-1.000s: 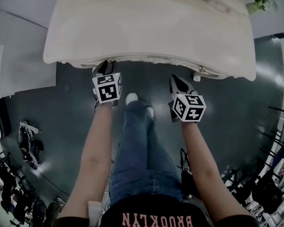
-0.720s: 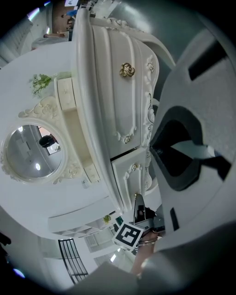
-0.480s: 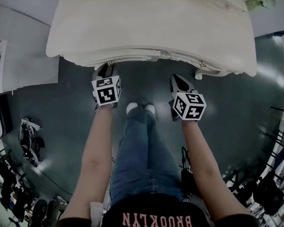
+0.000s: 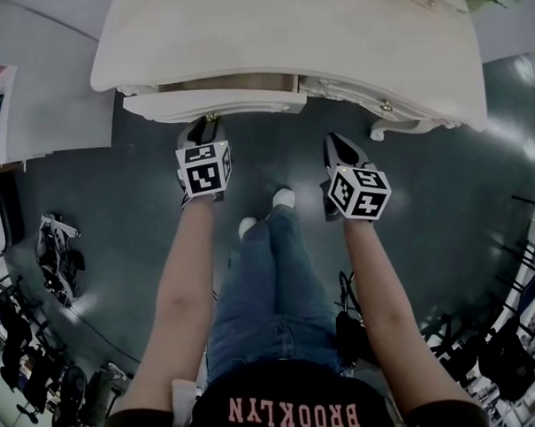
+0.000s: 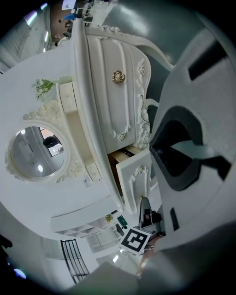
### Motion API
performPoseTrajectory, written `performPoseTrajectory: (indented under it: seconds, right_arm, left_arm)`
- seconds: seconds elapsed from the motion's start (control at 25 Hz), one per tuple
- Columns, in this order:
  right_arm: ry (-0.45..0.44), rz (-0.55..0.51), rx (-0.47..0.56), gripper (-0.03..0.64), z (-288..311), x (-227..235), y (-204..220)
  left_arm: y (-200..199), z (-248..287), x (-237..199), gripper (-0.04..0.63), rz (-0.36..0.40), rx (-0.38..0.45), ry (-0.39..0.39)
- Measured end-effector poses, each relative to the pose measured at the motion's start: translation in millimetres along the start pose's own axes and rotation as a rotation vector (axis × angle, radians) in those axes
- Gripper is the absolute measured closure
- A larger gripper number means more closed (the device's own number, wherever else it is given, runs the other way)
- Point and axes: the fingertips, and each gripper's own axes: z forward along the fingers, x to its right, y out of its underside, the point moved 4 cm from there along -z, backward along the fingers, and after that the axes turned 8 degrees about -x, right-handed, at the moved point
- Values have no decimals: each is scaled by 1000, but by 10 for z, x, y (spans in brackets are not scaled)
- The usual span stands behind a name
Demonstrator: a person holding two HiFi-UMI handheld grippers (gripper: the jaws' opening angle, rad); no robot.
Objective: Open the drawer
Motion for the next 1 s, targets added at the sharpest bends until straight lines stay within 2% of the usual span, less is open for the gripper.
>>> performPoseTrajectory:
  seconds: [0.44, 1.0]
  right_arm:
    - [54, 12, 36, 626, -256, -117, 146]
    - [72, 29, 51, 626, -626, -347, 449]
  left_arm:
    - [257, -204, 27, 480, -2, -12, 25]
    - [695, -544, 108, 480, 0, -57, 49]
